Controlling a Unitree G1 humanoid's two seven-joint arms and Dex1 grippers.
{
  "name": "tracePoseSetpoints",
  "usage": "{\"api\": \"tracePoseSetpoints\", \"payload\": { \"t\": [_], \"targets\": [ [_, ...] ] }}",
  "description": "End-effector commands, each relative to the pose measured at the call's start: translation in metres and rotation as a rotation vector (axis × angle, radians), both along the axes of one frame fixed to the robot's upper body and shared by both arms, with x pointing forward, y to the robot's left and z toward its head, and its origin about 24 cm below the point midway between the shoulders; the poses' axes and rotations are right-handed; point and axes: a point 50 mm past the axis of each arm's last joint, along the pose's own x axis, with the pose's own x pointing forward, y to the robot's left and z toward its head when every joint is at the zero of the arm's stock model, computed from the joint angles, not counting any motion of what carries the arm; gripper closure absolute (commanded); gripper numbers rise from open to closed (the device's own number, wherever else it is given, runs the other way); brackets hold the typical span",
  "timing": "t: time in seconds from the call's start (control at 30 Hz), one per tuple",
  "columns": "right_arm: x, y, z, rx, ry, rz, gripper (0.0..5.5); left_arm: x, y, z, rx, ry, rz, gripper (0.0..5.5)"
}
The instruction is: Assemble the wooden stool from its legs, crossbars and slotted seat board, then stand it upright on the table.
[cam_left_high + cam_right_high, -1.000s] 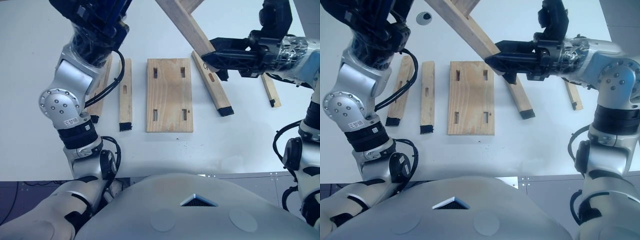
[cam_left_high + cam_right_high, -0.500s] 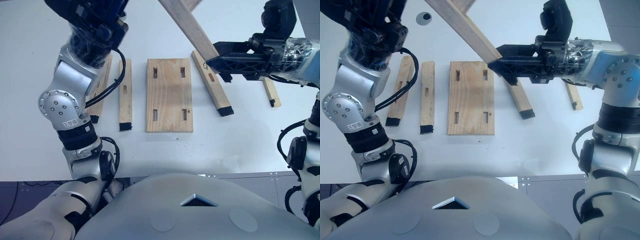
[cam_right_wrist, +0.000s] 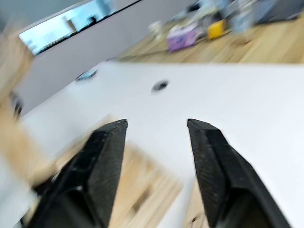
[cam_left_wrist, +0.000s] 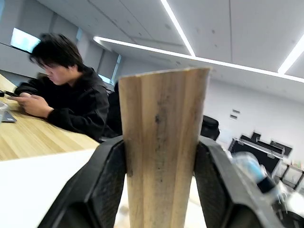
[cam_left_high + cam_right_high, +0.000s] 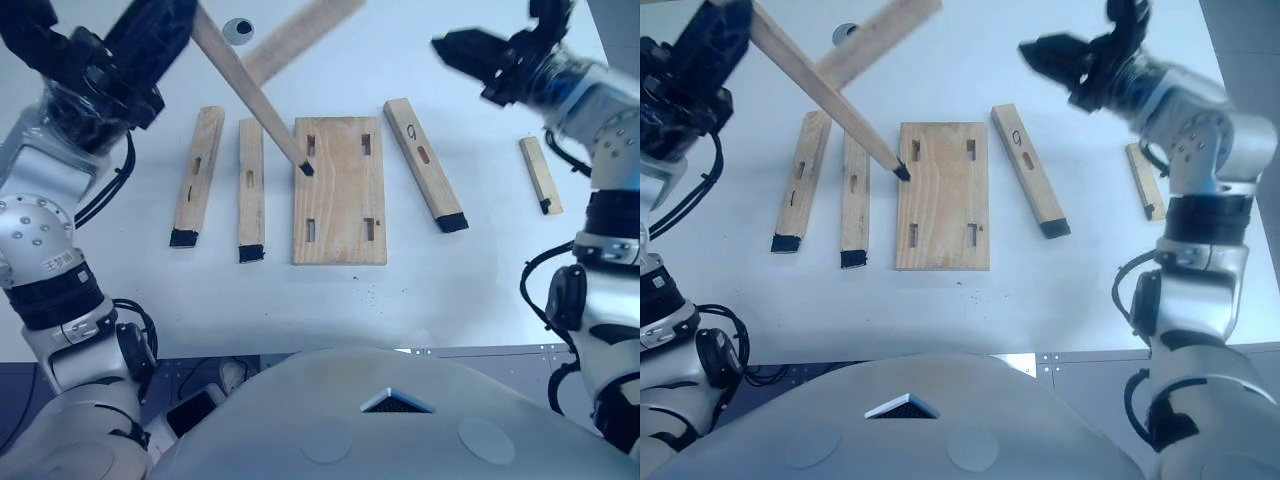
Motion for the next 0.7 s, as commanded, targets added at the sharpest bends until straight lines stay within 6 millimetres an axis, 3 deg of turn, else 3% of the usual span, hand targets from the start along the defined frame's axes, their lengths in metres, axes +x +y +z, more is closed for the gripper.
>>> {"api": "tracePoseSetpoints", "payload": {
  "t": [0.03, 0.33, 0.6, 0.7],
  "targets": [
    [0.016, -0.019, 0.010, 0.032, 0.025, -0.121, 3.92, -0.017, -0.005, -0.010, 0.075, 0.012, -0.035, 3.49],
    [0.027, -0.016, 0.020, -0.024, 0.044, -0.041, 5.50, -0.037, -0.023, -0.040, 0.033, 0.092, -0.054, 3.49],
    [0.025, -0.010, 0.020, -0.034, 0.033, 0.005, 5.50, -0.026, -0.005, -0.045, 0.106, 0.073, -0.039, 3.51],
    [0.022, -0.010, 0.016, -0.040, 0.035, 0.018, 5.50, -0.035, 0.000, -0.053, 0.200, 0.106, -0.078, 3.51]
  ]
}}
